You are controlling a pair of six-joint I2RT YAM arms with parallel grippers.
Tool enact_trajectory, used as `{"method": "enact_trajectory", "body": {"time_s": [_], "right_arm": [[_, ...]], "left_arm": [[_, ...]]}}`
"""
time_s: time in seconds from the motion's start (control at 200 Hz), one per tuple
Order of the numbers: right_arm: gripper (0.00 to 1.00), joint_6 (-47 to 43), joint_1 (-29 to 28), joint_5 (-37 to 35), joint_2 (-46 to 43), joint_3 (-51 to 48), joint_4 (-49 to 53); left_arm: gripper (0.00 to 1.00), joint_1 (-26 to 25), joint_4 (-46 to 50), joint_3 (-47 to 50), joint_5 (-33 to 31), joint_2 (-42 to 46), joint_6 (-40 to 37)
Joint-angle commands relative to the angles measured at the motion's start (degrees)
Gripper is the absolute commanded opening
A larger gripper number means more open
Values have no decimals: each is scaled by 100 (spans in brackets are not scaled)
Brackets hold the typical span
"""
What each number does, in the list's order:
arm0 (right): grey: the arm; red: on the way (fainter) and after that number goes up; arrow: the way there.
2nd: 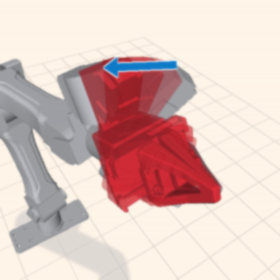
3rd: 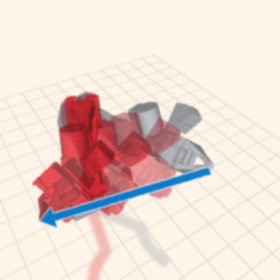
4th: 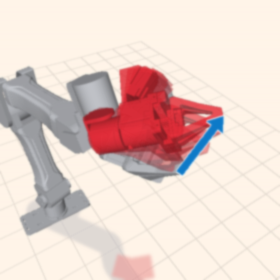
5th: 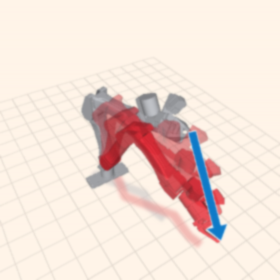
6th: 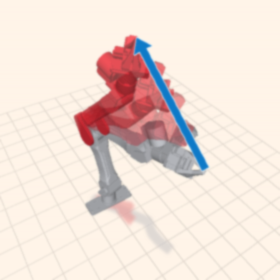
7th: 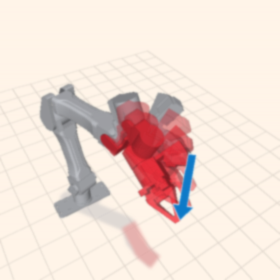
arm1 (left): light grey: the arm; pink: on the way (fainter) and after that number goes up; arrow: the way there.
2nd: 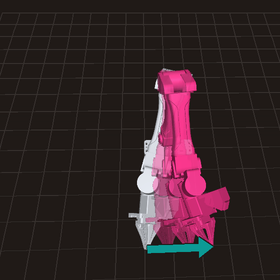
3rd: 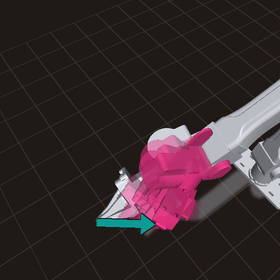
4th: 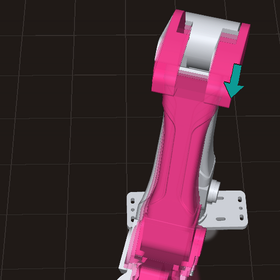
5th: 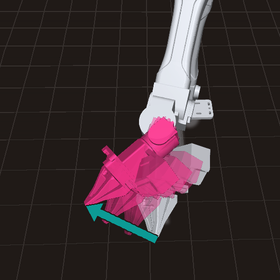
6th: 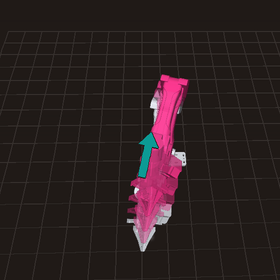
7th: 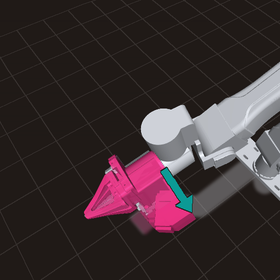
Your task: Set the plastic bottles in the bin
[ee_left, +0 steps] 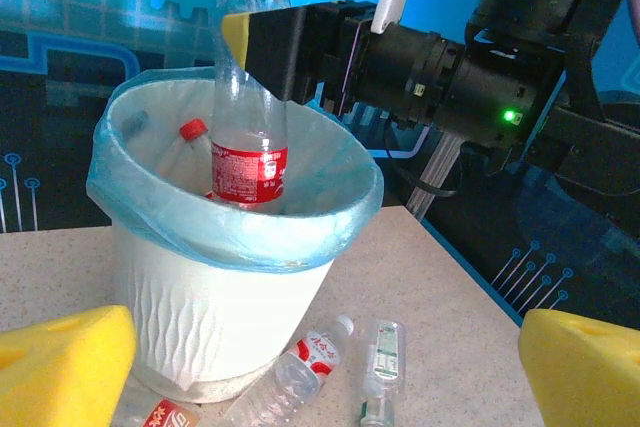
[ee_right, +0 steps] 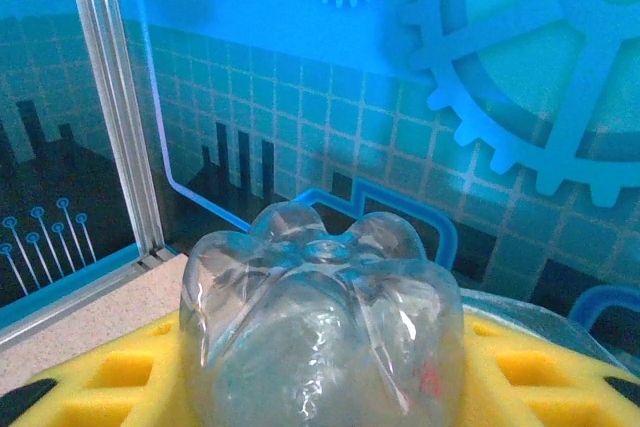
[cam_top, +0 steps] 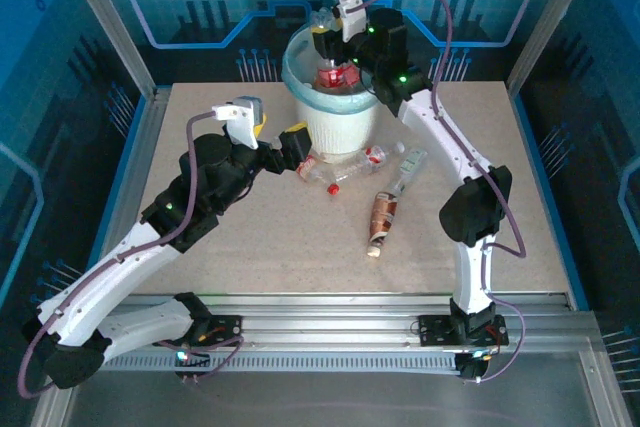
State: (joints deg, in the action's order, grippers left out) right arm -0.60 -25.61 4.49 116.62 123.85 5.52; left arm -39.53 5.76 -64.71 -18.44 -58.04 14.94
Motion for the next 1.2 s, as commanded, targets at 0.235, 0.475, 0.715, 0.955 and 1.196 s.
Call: {"method": "enact_trajectory", "body": {"time_s": [0.235, 0.475, 0.715, 0.955, 1.196], "right_arm": [[44, -195, -13, -56, 165, -445, 20], [49, -245, 46, -108, 256, -477, 103], [69, -172, 37, -56, 379, -25, 454], [76, -8, 5, -269, 414, 503, 714], [79, 115, -58, -287, 573, 1121, 894]], "left_arm": [[99, 37, 2, 11, -34, 110, 88], [99, 34, -31, 20, -35, 91, 88], [99, 31, -35, 24, -33, 82, 114], [99, 33, -13, 46, -55, 82, 106], [99, 27, 31, 55, -113, 100, 40]]}}
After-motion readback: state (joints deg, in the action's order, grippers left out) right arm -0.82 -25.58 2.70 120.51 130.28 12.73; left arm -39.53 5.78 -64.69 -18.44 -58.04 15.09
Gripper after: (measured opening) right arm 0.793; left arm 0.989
